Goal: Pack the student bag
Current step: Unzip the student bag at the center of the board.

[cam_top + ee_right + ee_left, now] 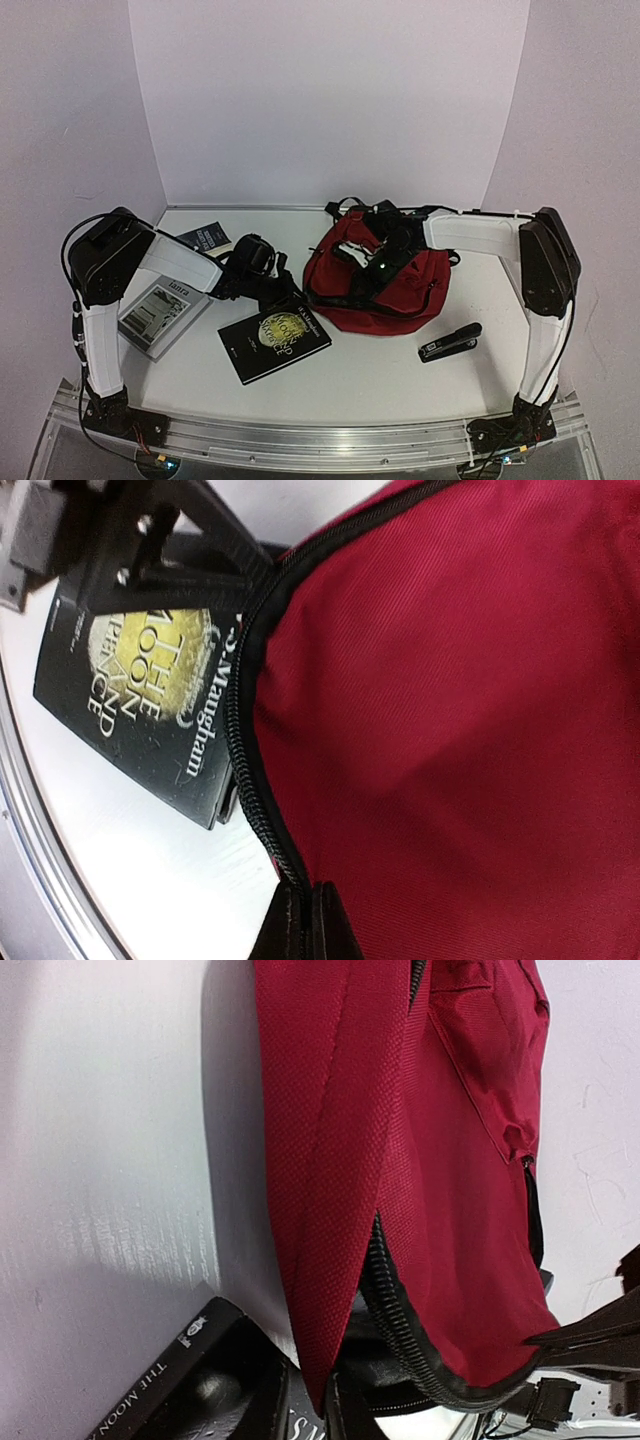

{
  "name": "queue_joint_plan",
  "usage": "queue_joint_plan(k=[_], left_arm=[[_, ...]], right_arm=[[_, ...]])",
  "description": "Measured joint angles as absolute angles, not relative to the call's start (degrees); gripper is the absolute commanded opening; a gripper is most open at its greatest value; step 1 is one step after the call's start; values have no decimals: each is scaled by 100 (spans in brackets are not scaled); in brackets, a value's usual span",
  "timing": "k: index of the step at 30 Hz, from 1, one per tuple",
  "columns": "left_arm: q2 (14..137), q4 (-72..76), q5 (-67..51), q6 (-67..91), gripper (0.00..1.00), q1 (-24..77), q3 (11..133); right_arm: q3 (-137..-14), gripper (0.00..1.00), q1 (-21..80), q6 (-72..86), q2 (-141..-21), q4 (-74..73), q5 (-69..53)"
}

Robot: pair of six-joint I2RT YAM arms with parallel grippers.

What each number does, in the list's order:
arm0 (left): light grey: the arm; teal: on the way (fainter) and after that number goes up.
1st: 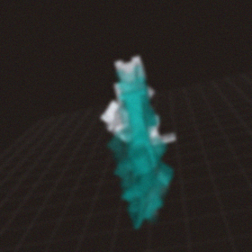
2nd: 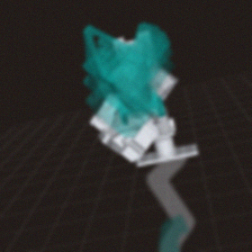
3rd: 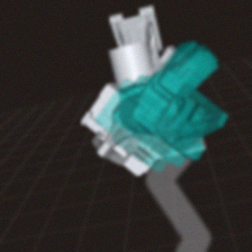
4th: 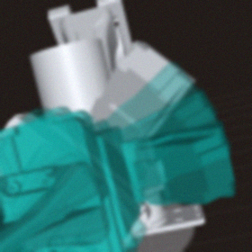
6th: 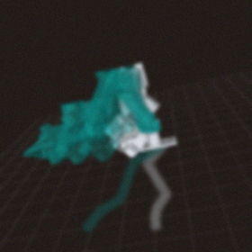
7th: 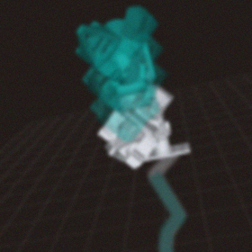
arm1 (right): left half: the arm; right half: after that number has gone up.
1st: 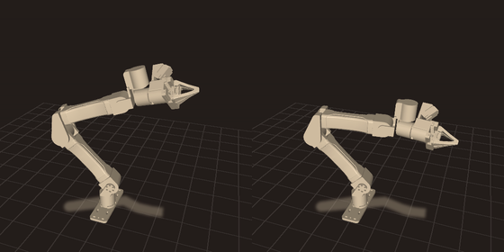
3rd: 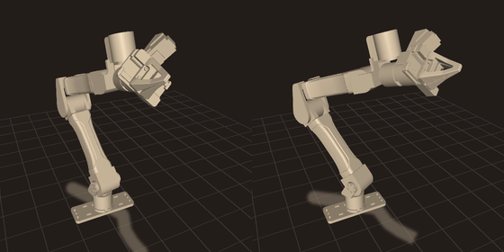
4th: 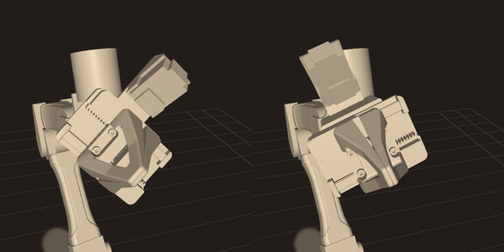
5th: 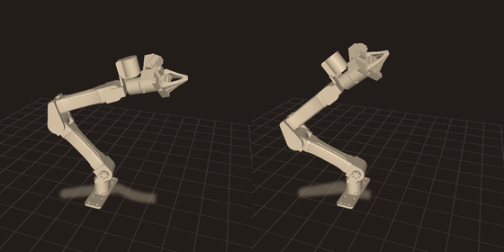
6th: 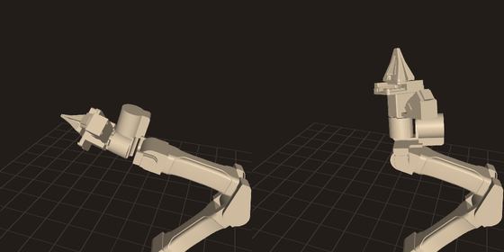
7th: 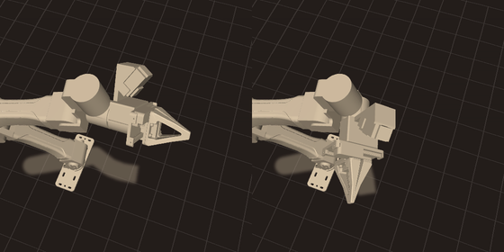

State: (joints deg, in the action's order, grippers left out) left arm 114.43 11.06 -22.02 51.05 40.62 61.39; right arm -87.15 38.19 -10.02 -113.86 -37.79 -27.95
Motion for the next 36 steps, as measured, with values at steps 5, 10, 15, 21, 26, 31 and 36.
queue_joint_plan(k=[5,10,15,21,26,31,36], left_arm=[[11448,1060,-2074,5092,0,4056,6152],[11450,946,-1996,5086,0,4021,6196],[11450,807,-1908,5038,0,3901,6272],[11450,556,-1817,4890,0,3800,6444],[11450,473,-1778,4806,0,3737,6524],[11452,349,-1776,4758,0,3689,6593],[11456,103,-1773,4610,0,3647,6771]], right_arm=[[-9211,0,3580,-972,-11349,-3854,-2646],[-9746,0,3049,-989,-11303,-3840,-2252],[-10245,0,2341,-1009,-11376,-3824,-1755],[-10883,0,1701,-1049,-12034,-3613,-1320],[-10900,0,1577,-1224,-12711,-3536,-968],[-10731,0,1623,-1422,-13072,-3393,-639],[-10801,0,1627,-1573,-13133,-3303,-520]])
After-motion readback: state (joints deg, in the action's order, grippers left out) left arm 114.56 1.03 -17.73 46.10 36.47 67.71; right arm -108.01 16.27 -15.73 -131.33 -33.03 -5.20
